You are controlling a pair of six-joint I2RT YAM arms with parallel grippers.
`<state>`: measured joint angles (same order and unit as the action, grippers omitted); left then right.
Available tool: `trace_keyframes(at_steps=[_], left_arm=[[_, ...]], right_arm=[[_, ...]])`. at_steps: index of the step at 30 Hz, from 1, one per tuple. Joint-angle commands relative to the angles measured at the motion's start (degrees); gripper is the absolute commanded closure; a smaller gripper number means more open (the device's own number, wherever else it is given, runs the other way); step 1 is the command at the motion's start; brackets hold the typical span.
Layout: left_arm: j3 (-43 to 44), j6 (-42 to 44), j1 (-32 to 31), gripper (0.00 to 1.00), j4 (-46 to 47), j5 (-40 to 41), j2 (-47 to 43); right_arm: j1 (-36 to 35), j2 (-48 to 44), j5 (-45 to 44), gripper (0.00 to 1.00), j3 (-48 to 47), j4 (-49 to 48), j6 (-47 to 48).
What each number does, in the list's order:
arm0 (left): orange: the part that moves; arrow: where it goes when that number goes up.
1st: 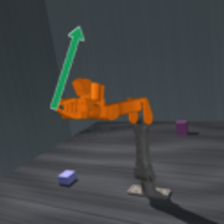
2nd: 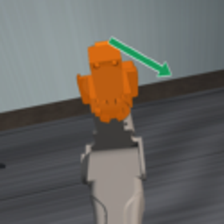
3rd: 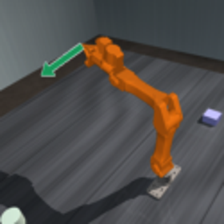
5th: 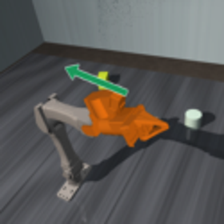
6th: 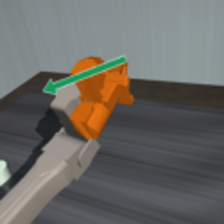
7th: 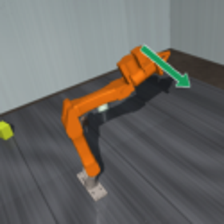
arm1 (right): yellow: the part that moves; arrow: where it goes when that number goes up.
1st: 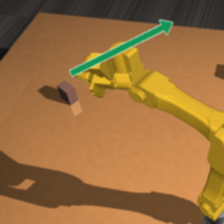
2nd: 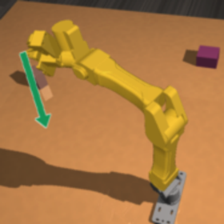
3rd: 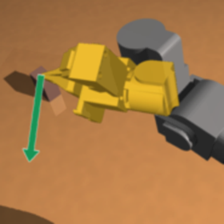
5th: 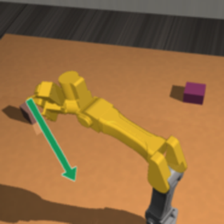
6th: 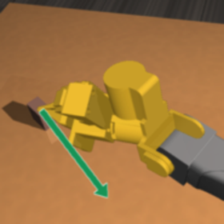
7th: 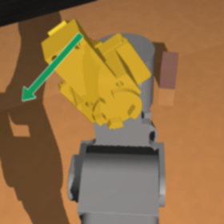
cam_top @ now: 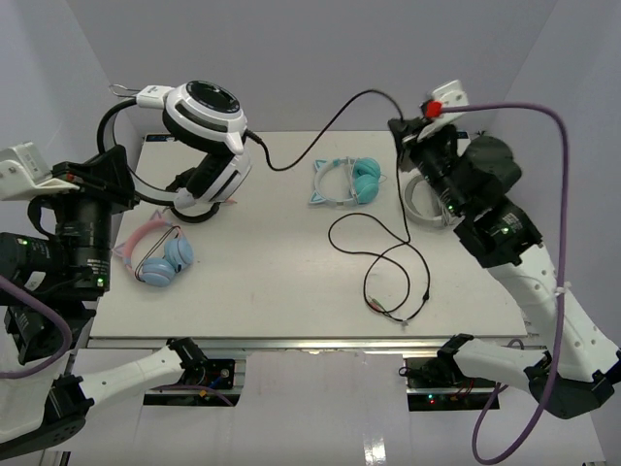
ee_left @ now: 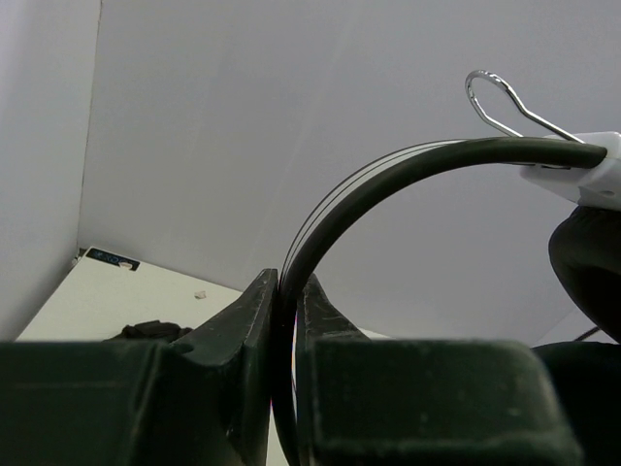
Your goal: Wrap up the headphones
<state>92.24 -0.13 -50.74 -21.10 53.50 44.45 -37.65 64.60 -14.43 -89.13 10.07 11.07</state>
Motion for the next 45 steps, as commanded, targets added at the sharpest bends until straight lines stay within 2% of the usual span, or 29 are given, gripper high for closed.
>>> trace_keyframes(at_steps=[1,2,4,8,9,10,13,16,20,22,24,28,31,35,40,45], left_arm=[[-1.5,-5.1,0.0,1.0,0.1,-1.8,0.4],[-1.9,-5.5,0.0,1.0,-0.3,-1.7,0.3],[-2.2,-5.6,0.0,1.0,-0.9,-0.6,0.2],[-1.3,-4.2,-0.1,1.0,-2.0,3.2,0.3],[-0.9,-4.1,-0.1,1.0,-2.2,3.6,0.2],[-0.5,-4.1,-0.1,1.0,-2.3,3.9,0.0],[0.3,-4.3,0.0,1.0,-2.7,4.1,-0.9],[0.9,-4.4,0.0,1.0,-4.2,4.1,-0.8],[-2.5,-5.7,0.0,1.0,-6.1,-0.4,-0.7],[-4.4,-6.5,0.0,1.0,-7.1,-2.1,-0.3],[-6.2,-8.1,0.0,1.0,-8.3,-3.8,0.2],[-8.5,-12.0,0.0,1.0,-11.8,-10.1,2.3],[-10.8,-16.0,0.0,1.0,-14.1,-15.3,3.3],[-11.8,-18.6,0.0,1.0,-17.5,-21.3,5.6],[-9.8,-19.5,0.0,1.0,-20.9,-21.8,10.3],[-9.5,-20.5,0.0,1.0,-21.4,-22.9,12.2]], right_arm=[[-0.1,1.4,12.8,0.9,12.9,-1.9,-6.5],[-0.1,1.9,13.9,0.85,14.3,-1.5,-7.5],[0.0,2.5,13.1,0.62,15.4,1.2,-9.5],[0.1,0.3,2.0,0.35,16.9,7.4,-13.9],[0.2,-1.3,-1.6,0.33,18.2,8.5,-14.9],[0.3,-2.9,-5.3,0.32,19.6,9.5,-16.0],[0.8,-7.7,-8.8,0.32,24.0,10.6,-19.3],[1.0,-10.0,-7.7,0.4,26.3,10.6,-19.7],[1.0,-9.1,2.6,0.42,26.4,9.9,-17.4],[1.0,-9.8,10.9,0.4,27.8,7.4,-15.5],[0.9,-11.3,13.8,0.37,30.6,5.3,-14.3],[0.9,-18.2,25.7,0.28,37.2,-5.0,-13.5],[0.8,-22.0,30.1,0.26,42.3,-11.5,-14.8],[0.8,-24.3,32.9,0.22,46.3,-13.7,-15.4],[0.8,-26.6,35.1,0.22,48.8,-13.9,-15.0],[0.7,-29.4,35.1,0.15,51.4,-14.9,-14.0]])
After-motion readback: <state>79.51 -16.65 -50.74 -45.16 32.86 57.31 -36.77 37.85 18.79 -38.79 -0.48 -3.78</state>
